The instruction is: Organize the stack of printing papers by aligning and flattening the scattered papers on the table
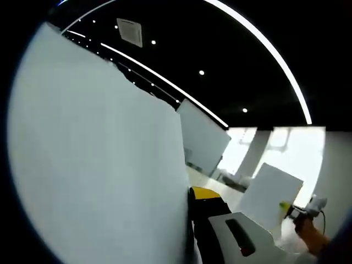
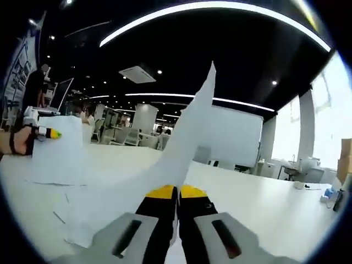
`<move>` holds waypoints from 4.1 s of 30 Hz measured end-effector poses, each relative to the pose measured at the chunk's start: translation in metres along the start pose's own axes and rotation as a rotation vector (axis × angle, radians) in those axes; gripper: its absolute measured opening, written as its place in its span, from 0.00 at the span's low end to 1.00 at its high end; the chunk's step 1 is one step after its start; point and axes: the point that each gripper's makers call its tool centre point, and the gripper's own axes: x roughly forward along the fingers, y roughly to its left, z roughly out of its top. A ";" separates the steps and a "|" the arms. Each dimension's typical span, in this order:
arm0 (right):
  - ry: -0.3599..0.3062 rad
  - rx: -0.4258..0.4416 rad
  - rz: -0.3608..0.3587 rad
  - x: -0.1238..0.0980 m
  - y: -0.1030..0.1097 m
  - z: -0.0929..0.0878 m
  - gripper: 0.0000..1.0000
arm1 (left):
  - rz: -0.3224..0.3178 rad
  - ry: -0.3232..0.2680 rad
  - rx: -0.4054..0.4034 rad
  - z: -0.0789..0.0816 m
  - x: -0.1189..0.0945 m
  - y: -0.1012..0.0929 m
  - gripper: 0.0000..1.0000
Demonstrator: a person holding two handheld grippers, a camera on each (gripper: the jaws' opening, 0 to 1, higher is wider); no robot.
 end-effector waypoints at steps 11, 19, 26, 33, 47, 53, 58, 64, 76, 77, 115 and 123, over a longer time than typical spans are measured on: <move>-0.065 -0.038 0.020 -0.005 0.007 0.016 0.00 | 0.000 0.002 0.004 0.000 0.000 -0.001 0.07; -0.126 -0.045 0.063 -0.009 0.017 0.029 0.00 | -0.001 0.001 0.000 0.000 -0.001 -0.001 0.07; -0.145 -0.035 0.066 -0.011 0.016 0.033 0.00 | -0.002 0.001 -0.001 0.000 -0.001 -0.001 0.07; -0.157 -0.033 0.065 -0.012 0.016 0.037 0.00 | -0.002 0.002 0.003 -0.001 -0.001 0.000 0.07; -0.176 -0.027 0.073 -0.015 0.015 0.043 0.00 | 0.000 0.010 0.019 -0.003 0.000 -0.001 0.07; -0.206 0.083 0.131 -0.016 0.018 0.049 0.00 | 0.000 0.010 0.020 -0.003 0.001 -0.001 0.07; -0.205 0.088 0.118 -0.017 0.013 0.049 0.00 | -0.001 0.015 0.032 -0.004 0.001 -0.003 0.07; -0.211 0.102 0.123 -0.016 0.014 0.050 0.00 | -0.002 0.023 0.048 -0.007 0.001 -0.008 0.07; -0.229 0.166 0.155 -0.018 0.016 0.068 0.00 | -0.005 0.029 0.054 -0.008 -0.001 -0.017 0.07; -0.240 0.200 0.172 -0.019 0.018 0.071 0.00 | -0.005 0.029 0.053 -0.008 -0.001 -0.018 0.07; -0.303 0.349 0.486 -0.051 0.058 0.140 0.00 | -0.012 0.035 0.048 -0.008 0.001 -0.012 0.07; -0.317 0.368 0.536 -0.062 0.063 0.157 0.00 | -0.014 0.036 0.050 -0.009 0.001 -0.014 0.07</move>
